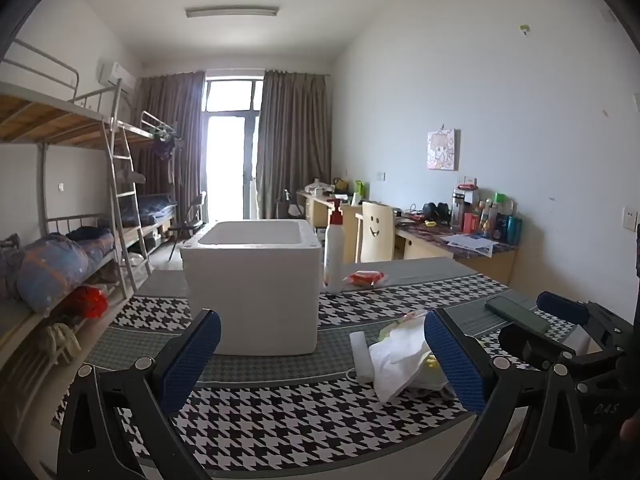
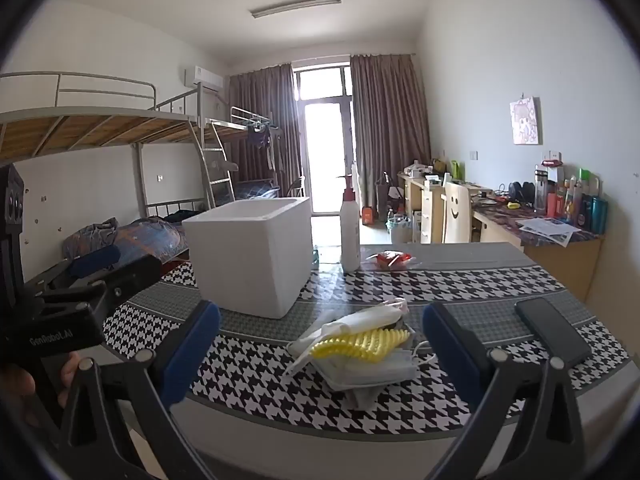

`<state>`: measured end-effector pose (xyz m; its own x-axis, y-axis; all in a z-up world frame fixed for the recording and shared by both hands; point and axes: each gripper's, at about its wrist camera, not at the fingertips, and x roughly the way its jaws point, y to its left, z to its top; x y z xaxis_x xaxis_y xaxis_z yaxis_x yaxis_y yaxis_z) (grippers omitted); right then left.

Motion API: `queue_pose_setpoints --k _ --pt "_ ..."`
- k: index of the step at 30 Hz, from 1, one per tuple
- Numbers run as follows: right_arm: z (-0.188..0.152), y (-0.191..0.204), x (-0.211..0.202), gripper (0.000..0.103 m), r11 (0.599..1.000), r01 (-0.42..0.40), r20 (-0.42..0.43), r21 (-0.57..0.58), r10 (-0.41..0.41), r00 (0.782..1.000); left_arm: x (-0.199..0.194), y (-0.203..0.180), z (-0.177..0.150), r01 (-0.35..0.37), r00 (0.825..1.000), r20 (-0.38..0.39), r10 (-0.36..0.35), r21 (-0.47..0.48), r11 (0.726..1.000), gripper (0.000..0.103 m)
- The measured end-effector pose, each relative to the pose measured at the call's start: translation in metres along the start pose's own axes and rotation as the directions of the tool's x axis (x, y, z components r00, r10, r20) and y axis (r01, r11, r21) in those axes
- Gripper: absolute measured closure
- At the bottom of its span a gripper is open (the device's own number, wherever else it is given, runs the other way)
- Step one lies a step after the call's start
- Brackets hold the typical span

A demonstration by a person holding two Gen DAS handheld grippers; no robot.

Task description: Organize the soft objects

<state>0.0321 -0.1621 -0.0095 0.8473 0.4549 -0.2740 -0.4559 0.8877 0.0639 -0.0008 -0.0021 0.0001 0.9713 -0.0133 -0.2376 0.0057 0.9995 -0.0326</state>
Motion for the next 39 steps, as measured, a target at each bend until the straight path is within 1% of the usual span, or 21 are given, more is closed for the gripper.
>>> queue_pose_setpoints --k 1,8,9,14,20,23,28,35,39 --pt "0.000 0.000 0.000 0.001 1.000 0.001 -0.007 -0.001 -0.001 1.000 0.002 0.004 0.001 0.003 1.000 -0.009 -0.003 -0.015 1.000 0.001" --pt "0.000 0.000 -0.001 0.001 1.000 0.001 -0.002 0.001 -0.001 1.000 -0.006 0.002 0.000 0.015 1.000 0.001 -0.015 -0.010 1.000 0.001" --pt "0.000 0.000 -0.001 0.001 1.000 0.002 -0.002 0.002 -0.002 1.000 0.001 0.001 0.000 0.013 1.000 -0.011 -0.013 -0.010 1.000 0.001" --pt "0.000 -0.002 -0.005 0.001 1.000 0.004 -0.002 -0.001 -0.004 1.000 0.002 0.000 -0.001 0.003 1.000 -0.015 -0.003 -0.002 1.000 0.001" --pt "-0.001 -0.002 -0.002 0.001 1.000 0.007 -0.004 0.001 -0.007 1.000 0.004 -0.002 -0.003 0.021 0.999 -0.026 -0.020 0.010 1.000 0.001" --pt "-0.001 -0.003 0.000 0.001 1.000 0.007 -0.004 0.005 -0.007 1.000 0.002 -0.003 -0.002 0.007 1.000 -0.018 -0.007 0.013 1.000 0.001" --pt "-0.001 -0.003 0.002 0.001 1.000 0.008 -0.003 0.001 -0.008 1.000 0.002 -0.005 -0.002 0.026 0.999 -0.020 -0.026 0.022 0.999 0.001" --pt "0.000 -0.006 0.000 0.001 1.000 0.009 -0.004 0.006 -0.009 1.000 0.003 -0.002 -0.003 0.033 0.999 -0.037 -0.033 0.008 0.999 0.001" --pt "0.000 -0.006 -0.001 0.001 1.000 0.009 -0.004 0.005 -0.009 1.000 0.001 -0.002 -0.002 0.028 0.999 -0.029 -0.028 0.003 1.000 0.001"
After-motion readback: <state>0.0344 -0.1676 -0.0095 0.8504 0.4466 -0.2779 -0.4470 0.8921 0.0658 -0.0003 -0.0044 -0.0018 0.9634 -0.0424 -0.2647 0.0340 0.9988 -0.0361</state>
